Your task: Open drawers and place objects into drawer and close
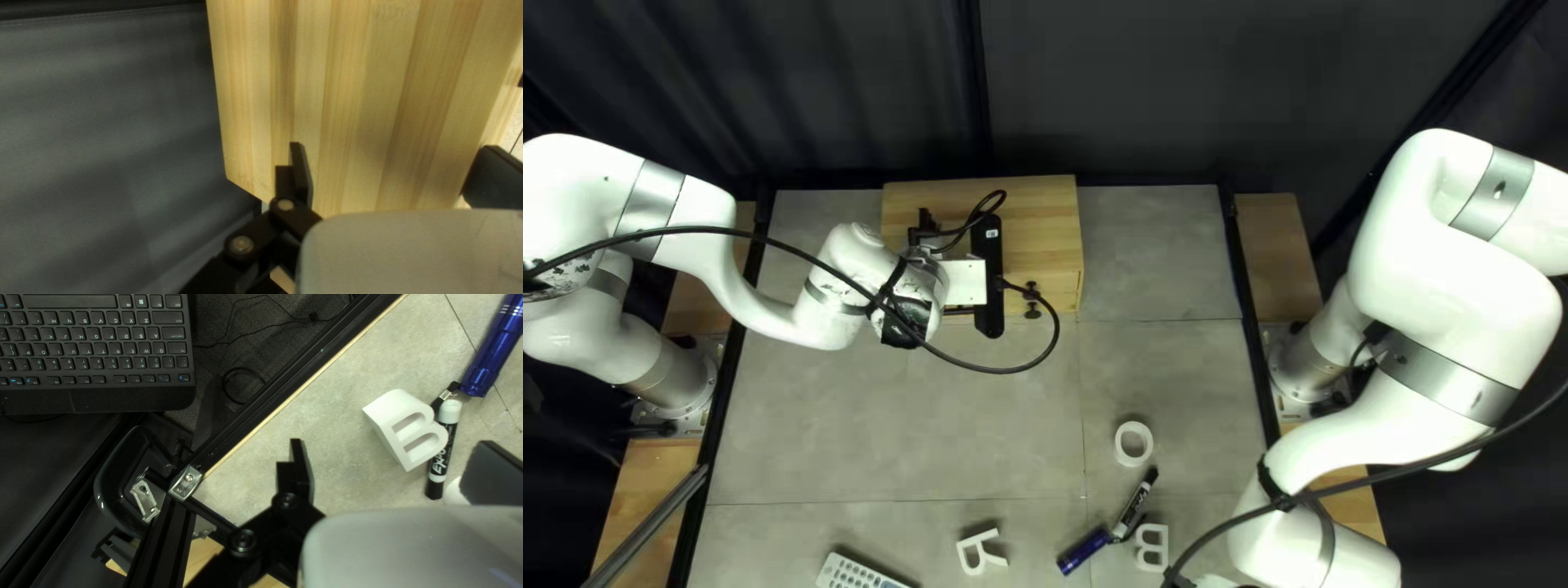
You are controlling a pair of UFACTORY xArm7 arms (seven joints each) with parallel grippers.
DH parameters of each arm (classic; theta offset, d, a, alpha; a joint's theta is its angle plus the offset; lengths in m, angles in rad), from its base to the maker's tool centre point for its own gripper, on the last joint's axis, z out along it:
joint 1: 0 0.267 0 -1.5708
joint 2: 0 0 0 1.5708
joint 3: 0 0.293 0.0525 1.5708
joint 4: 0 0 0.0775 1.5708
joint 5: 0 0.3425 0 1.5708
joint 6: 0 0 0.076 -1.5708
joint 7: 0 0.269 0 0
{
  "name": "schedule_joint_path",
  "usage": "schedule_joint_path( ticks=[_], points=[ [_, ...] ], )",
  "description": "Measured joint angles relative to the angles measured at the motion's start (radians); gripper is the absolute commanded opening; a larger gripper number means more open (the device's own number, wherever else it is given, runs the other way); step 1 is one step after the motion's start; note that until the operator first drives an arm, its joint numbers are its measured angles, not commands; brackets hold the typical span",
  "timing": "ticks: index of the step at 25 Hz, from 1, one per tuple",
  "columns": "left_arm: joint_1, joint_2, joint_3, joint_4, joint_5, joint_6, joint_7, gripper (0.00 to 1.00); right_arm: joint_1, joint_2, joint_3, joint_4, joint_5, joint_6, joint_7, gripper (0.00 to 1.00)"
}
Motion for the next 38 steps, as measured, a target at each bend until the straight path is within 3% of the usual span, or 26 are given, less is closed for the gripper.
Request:
schedule_joint_path(
  ticks=[6, 20, 27, 32, 38],
  points=[
    [-0.019, -0.009, -0.023, 0.031, -0.131, 0.041, 0.015, 1.0, 0.0, 0.0, 0.0, 0.0, 0.0, 0.0, 0.0, 1.0],
    [-0.056, -0.168, -0.041, 0.027, -0.651, 0.219, 0.29, 1.0, 0.0, 0.0, 0.0, 0.0, 0.0, 0.0, 0.0, 1.0],
    [-0.127, -0.249, -0.095, -0.053, -0.751, 0.259, 0.355, 1.0, 0.0, 0.0, 0.0, 0.0, 0.0, 0.0, 0.0, 1.0],
    [-0.187, -0.336, -0.157, -0.132, -0.8, 0.277, 0.314, 1.0, 0.0, 0.0, 0.0, 0.0, 0.0, 0.0, 0.0, 1.0],
    [-0.275, -0.308, -0.266, -0.124, -0.846, 0.293, 0.244, 1.0, 0.0, 0.0, 0.0, 0.0, 0.0, 0.0, 0.0, 1.0]
  ],
)
